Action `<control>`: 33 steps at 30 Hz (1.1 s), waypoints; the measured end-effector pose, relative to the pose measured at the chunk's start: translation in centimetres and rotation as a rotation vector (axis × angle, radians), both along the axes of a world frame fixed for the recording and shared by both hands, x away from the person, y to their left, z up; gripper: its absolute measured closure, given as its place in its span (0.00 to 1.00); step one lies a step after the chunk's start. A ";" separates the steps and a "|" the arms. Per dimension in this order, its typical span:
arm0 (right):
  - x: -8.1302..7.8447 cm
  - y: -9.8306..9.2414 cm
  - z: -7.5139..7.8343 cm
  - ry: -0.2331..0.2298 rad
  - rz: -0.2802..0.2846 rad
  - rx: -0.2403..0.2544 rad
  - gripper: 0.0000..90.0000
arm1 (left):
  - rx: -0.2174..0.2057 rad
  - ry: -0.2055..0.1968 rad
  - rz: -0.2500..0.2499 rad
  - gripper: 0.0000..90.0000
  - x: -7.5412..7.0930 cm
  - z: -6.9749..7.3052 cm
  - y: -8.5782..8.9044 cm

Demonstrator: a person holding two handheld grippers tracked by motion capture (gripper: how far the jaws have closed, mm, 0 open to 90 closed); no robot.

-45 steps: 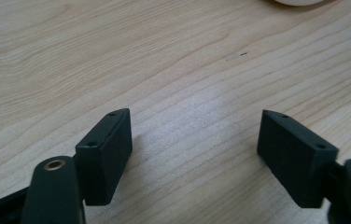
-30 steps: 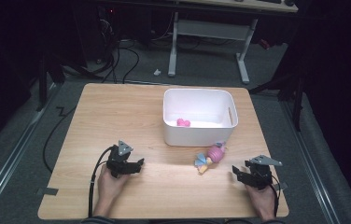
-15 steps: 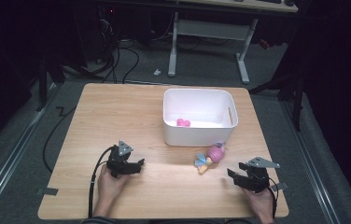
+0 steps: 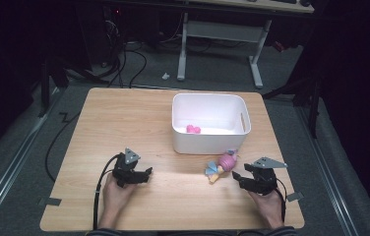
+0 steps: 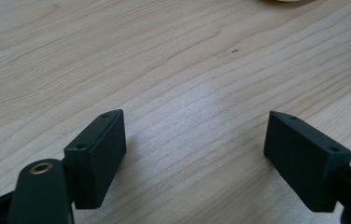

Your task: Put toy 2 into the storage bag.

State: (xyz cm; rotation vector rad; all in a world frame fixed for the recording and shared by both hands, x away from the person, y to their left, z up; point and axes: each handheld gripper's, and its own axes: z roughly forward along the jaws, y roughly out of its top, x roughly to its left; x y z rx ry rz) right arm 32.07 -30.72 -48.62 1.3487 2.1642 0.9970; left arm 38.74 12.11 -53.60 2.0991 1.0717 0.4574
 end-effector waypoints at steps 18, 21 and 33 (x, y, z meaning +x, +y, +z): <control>2.8 1.5 1.0 0.025 0.022 -0.005 0.43 | 0.000 0.000 -0.002 0.23 0.0 0.0 0.0; 3.2 1.8 1.0 0.033 0.025 -0.013 0.42 | 0.000 0.000 -0.002 0.23 0.0 0.0 0.0; 4.1 2.4 0.4 0.052 0.024 -0.025 0.41 | 0.000 0.000 -0.002 0.23 0.0 0.0 0.0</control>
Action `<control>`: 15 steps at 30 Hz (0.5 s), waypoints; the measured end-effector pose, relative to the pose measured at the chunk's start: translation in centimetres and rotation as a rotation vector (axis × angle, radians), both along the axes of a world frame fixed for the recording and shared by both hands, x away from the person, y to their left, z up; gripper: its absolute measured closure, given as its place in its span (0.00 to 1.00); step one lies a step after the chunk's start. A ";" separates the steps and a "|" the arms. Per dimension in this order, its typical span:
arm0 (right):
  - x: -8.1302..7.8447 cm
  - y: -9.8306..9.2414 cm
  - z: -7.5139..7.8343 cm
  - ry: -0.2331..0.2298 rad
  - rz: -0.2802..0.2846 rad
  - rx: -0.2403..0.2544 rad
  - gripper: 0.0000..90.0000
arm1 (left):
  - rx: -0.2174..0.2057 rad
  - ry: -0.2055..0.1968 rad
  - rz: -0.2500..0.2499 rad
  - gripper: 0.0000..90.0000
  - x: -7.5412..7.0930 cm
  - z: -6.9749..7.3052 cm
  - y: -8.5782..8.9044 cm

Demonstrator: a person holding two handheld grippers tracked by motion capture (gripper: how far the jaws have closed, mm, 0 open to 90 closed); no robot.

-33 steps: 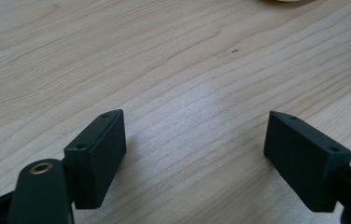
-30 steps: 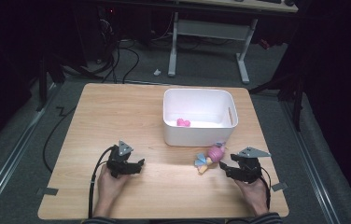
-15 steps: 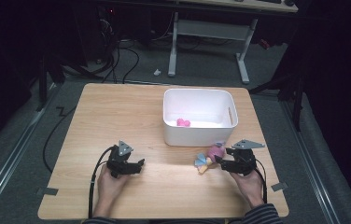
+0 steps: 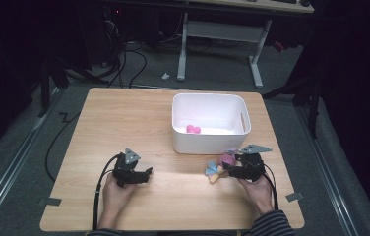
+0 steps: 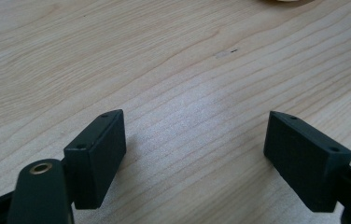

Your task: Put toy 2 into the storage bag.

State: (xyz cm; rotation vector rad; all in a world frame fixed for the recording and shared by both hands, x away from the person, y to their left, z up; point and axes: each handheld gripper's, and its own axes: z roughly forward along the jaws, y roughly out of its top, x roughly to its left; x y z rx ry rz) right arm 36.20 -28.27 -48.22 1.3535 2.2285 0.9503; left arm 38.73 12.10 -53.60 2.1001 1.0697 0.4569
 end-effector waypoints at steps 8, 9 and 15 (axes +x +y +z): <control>0.5 0.5 -0.1 0.009 0.011 -0.033 0.42 | 0.000 0.000 0.000 0.23 0.0 0.0 0.0; 0.5 0.6 -0.2 0.010 0.008 -0.037 0.43 | 0.000 0.000 0.001 0.23 0.0 0.0 0.0; 0.5 0.8 -0.5 0.011 0.008 -0.060 0.44 | 0.000 0.001 0.003 0.23 0.0 0.0 0.0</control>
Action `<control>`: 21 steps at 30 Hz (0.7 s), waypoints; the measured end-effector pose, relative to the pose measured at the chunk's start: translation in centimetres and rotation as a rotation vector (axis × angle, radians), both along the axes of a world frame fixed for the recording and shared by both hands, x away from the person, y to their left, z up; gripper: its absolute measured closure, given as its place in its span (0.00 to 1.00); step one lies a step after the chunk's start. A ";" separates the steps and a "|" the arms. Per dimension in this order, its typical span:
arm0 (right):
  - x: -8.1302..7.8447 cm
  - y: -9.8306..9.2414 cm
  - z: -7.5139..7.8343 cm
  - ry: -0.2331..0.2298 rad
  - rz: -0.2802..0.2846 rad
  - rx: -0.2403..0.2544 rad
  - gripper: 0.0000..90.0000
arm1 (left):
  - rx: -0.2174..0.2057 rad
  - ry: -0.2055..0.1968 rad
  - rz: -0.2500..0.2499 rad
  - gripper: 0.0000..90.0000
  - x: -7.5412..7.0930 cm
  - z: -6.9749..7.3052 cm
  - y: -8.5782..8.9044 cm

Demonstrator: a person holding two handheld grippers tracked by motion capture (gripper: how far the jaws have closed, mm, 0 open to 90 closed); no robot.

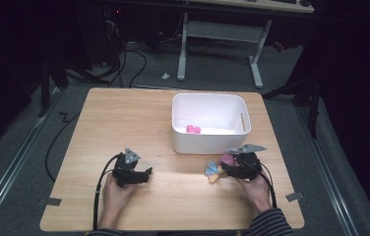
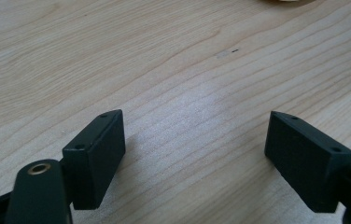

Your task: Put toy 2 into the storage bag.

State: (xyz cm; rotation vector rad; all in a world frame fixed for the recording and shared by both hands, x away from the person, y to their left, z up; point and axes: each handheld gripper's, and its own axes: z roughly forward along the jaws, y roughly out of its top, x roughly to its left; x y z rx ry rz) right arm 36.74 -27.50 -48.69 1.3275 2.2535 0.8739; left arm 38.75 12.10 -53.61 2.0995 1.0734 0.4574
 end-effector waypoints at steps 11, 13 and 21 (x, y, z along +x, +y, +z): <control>-0.4 0.0 0.1 0.003 0.032 -0.050 0.46 | 0.001 0.000 0.000 0.23 0.0 0.0 0.0; -0.5 -0.1 -0.1 -0.005 0.036 -0.039 0.47 | 0.001 0.000 0.000 0.22 0.0 0.0 0.0; -1.5 -0.1 0.4 -0.023 0.074 -0.027 0.47 | 0.001 0.000 0.000 0.22 0.0 0.0 0.0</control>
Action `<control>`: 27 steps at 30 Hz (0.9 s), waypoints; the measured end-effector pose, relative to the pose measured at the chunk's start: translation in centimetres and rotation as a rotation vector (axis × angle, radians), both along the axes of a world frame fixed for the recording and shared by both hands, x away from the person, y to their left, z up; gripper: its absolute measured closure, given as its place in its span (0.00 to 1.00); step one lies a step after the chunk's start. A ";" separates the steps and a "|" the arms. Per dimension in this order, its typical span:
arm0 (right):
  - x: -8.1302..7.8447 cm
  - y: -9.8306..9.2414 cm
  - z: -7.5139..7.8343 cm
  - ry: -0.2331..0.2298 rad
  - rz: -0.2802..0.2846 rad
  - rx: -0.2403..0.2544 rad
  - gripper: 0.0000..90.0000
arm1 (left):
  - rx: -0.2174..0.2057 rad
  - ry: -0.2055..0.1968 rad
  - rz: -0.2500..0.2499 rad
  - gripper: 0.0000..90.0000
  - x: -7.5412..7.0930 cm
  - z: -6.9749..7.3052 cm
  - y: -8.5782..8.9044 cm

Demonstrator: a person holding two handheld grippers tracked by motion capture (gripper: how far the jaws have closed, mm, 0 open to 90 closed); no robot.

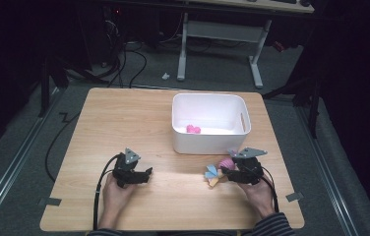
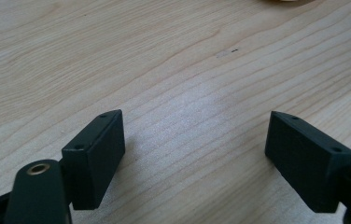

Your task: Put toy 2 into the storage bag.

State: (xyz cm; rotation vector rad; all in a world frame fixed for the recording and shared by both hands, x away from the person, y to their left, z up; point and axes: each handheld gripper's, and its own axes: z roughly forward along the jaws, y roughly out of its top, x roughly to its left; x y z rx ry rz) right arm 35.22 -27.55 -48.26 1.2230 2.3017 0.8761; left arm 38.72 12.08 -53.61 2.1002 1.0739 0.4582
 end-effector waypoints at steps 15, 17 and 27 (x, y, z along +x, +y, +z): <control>-0.4 1.1 0.7 -0.016 0.040 0.053 0.47 | -0.003 -0.001 -0.004 0.26 0.0 0.0 0.0; -0.6 1.4 0.8 -0.010 0.048 0.048 0.47 | -0.003 -0.001 -0.004 0.25 0.0 0.0 0.0; -1.8 -0.5 3.2 -0.012 0.043 0.069 0.47 | -0.003 0.002 -0.006 0.23 0.0 0.0 0.0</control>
